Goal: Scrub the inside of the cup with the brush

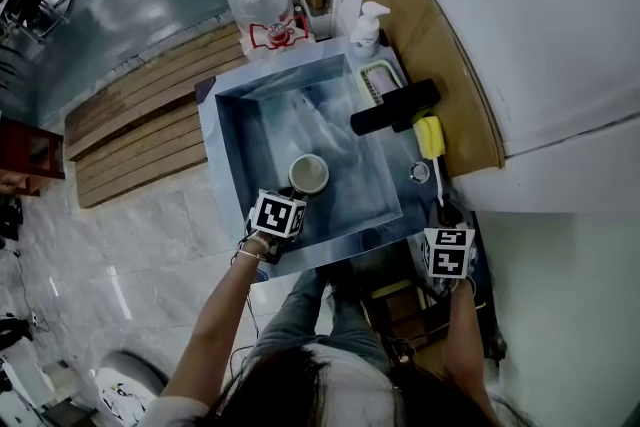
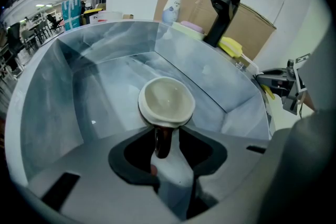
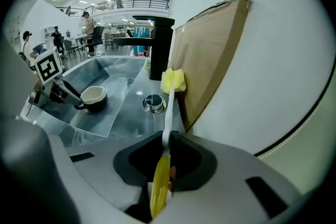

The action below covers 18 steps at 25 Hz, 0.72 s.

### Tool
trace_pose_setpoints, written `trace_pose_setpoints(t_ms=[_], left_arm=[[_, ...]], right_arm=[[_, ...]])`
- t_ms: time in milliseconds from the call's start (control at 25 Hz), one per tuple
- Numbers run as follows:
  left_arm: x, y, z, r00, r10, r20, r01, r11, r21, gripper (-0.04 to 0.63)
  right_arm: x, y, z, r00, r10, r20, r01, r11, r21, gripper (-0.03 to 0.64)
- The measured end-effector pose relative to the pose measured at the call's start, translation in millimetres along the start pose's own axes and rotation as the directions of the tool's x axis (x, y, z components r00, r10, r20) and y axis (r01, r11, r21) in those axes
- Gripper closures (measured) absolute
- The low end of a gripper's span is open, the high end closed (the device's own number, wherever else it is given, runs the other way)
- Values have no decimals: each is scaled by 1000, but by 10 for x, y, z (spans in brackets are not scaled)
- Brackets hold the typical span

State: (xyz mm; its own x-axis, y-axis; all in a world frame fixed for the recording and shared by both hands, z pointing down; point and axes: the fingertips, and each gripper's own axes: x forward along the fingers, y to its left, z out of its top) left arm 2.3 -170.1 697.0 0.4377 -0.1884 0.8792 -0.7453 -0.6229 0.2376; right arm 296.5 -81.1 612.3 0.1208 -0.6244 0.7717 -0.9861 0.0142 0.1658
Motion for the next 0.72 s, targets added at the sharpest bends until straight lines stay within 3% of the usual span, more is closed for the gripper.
trace_pose_setpoints(t_ms=[720], left_arm=[[4,-6,4,1000,0,3,0,1000,1,451]], right_arm=[[-321,44,-48,999,32,-12,-32,999,-3,558]])
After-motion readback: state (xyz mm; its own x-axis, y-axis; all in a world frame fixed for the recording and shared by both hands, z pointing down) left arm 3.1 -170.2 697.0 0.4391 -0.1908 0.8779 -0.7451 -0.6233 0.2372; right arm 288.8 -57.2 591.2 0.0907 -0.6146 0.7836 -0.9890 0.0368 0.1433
